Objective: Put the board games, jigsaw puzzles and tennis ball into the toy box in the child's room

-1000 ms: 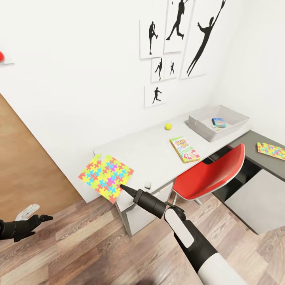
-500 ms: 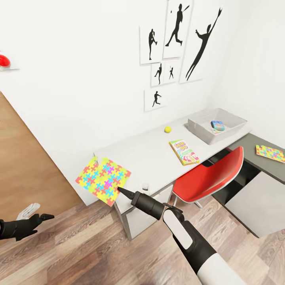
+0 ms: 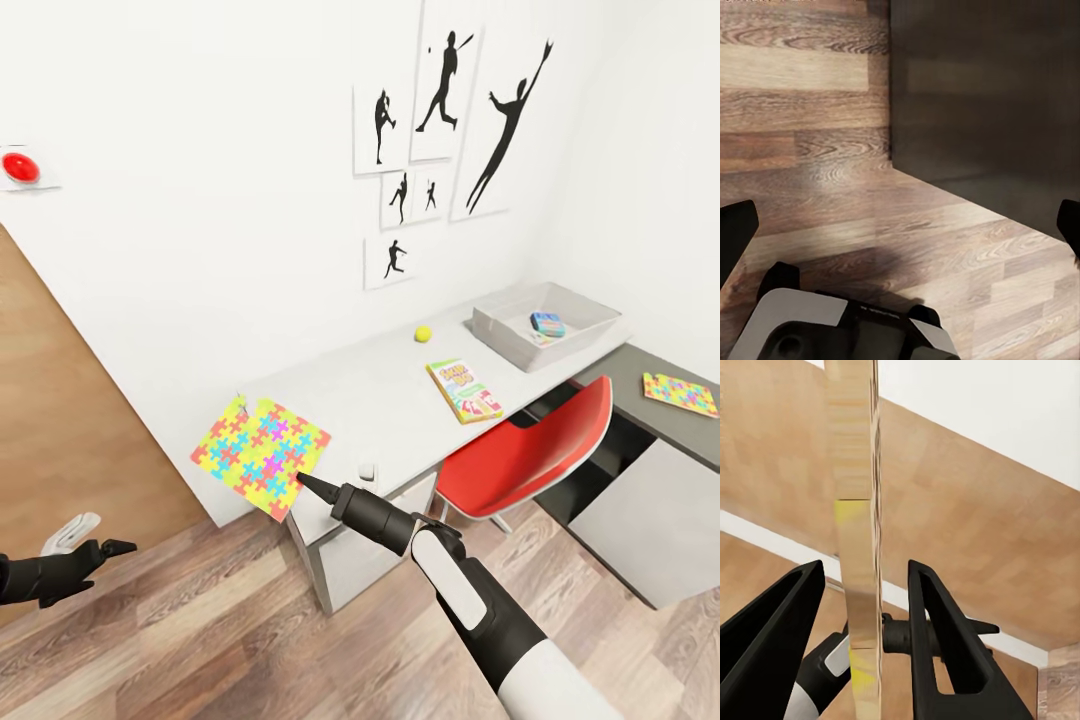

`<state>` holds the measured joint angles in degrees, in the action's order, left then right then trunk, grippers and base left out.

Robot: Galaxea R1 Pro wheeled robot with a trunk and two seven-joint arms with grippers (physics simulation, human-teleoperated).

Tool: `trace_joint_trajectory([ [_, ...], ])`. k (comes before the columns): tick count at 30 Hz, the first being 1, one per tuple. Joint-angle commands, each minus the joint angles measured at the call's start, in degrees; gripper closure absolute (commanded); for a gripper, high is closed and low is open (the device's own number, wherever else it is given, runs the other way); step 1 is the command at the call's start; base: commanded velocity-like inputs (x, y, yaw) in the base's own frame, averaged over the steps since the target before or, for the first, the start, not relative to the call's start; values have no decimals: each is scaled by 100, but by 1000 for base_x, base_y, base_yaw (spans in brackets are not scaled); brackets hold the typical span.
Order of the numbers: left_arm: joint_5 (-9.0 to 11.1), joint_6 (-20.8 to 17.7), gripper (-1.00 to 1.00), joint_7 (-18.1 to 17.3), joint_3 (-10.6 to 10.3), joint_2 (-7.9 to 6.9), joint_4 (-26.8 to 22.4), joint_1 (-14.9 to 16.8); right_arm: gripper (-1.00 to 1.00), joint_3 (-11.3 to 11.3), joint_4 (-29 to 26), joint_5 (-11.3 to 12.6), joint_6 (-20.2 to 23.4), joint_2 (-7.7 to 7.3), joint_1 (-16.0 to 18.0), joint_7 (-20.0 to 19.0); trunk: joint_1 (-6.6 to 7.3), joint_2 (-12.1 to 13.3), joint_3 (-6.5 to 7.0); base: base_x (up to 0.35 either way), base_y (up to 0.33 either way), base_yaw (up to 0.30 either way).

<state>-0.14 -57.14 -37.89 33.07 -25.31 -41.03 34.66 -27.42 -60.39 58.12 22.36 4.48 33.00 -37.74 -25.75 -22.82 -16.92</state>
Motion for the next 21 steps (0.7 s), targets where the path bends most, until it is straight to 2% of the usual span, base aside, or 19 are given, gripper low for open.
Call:
trace_joint_trajectory([
  [1, -4, -43, -100, -17, 16, -2, -2, 6, 100, -1, 1, 59, 49, 0, 5, 4, -4, -10, -1, 0, 0, 0],
  [8, -4, -43, -100, -19, 16, -61, -2, 6, 100, -1, 1, 59, -8, 1, 5, 17, -4, -10, 65, 0, 0, 0],
  [21, -4, -43, -100, -25, 16, -70, -2, 6, 100, -9, 1, 45, -42, 9, 5, 23, -4, -10, 187, 0, 0, 0],
])
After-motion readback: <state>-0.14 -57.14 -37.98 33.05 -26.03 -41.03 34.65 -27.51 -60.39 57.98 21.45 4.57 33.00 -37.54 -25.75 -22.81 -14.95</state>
